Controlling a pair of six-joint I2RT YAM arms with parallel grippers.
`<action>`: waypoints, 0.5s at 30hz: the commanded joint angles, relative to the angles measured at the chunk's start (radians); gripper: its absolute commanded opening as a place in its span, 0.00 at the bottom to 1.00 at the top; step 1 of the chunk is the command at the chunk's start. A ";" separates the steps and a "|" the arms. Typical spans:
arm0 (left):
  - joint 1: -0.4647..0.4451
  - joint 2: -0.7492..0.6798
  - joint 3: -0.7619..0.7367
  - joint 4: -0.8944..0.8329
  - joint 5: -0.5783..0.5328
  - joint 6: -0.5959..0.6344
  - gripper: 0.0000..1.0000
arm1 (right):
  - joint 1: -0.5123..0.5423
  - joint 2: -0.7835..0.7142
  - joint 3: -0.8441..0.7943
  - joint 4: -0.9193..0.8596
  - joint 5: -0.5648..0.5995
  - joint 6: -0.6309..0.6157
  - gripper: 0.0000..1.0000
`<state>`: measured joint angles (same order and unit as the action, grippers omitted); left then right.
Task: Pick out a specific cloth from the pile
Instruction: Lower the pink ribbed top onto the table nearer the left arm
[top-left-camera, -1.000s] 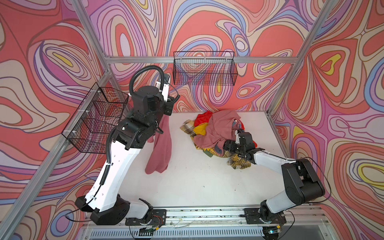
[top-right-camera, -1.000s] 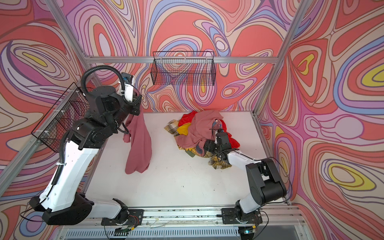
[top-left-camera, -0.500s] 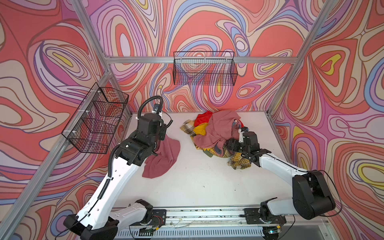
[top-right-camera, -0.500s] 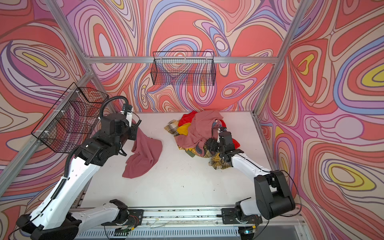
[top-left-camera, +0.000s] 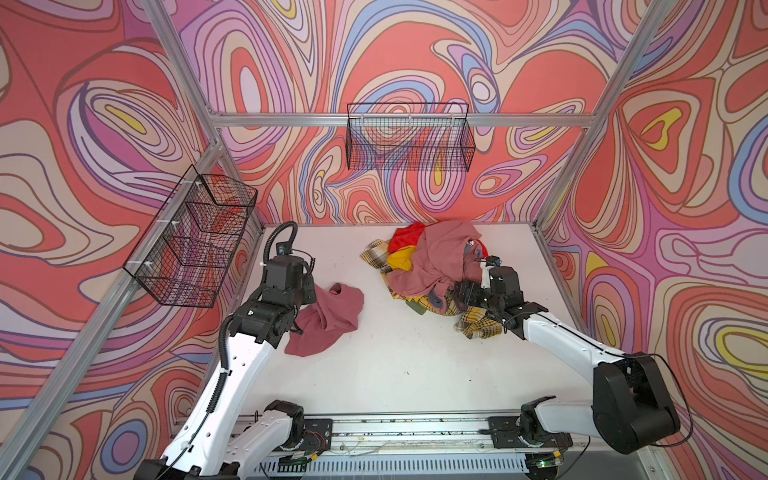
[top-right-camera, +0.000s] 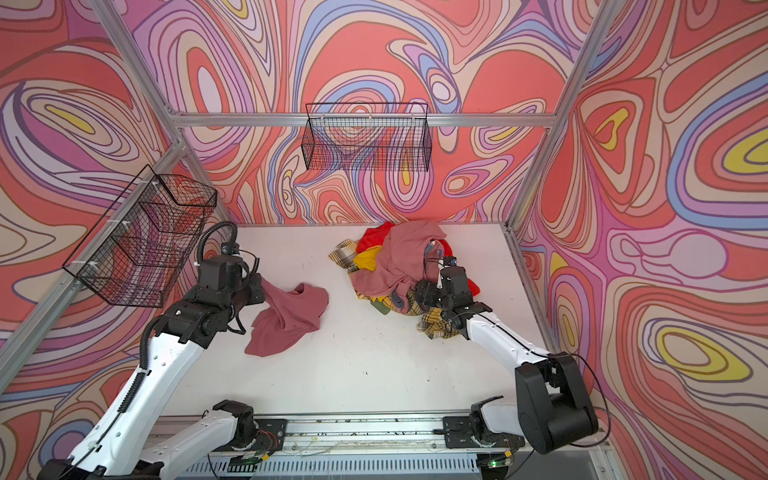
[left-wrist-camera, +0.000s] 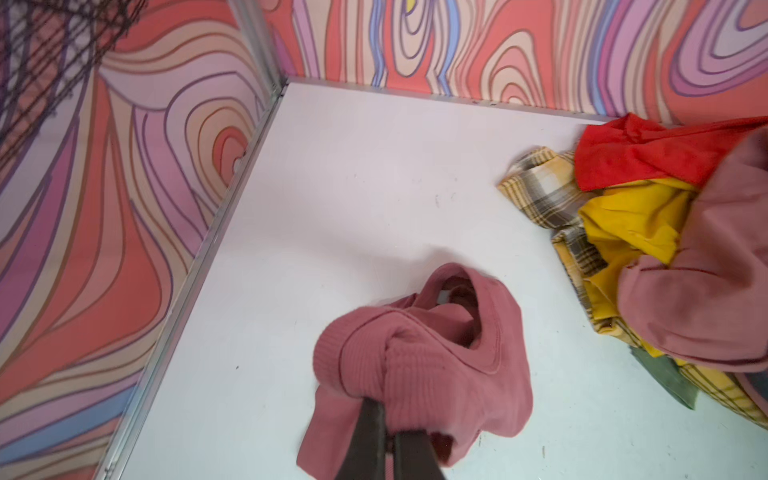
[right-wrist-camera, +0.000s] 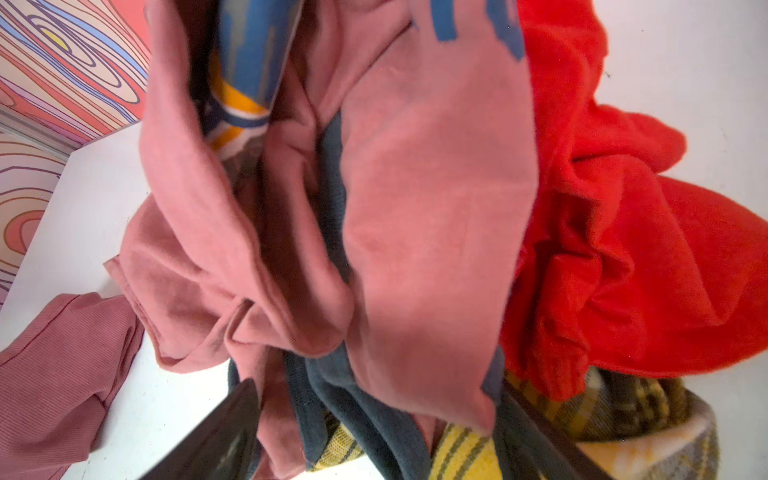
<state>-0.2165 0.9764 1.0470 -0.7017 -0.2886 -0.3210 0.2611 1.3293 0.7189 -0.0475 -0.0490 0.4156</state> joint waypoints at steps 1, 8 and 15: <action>0.011 -0.018 -0.061 -0.068 -0.020 -0.072 0.00 | -0.006 -0.021 0.001 -0.016 0.010 -0.014 0.88; 0.012 -0.032 -0.202 -0.068 -0.021 -0.224 0.00 | -0.007 -0.024 0.000 -0.020 0.009 -0.018 0.88; 0.014 0.052 -0.296 -0.072 -0.011 -0.334 0.00 | -0.006 -0.026 -0.004 -0.026 0.013 -0.027 0.88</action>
<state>-0.2085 1.0016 0.7654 -0.7479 -0.3050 -0.5667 0.2611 1.3270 0.7189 -0.0650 -0.0486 0.4046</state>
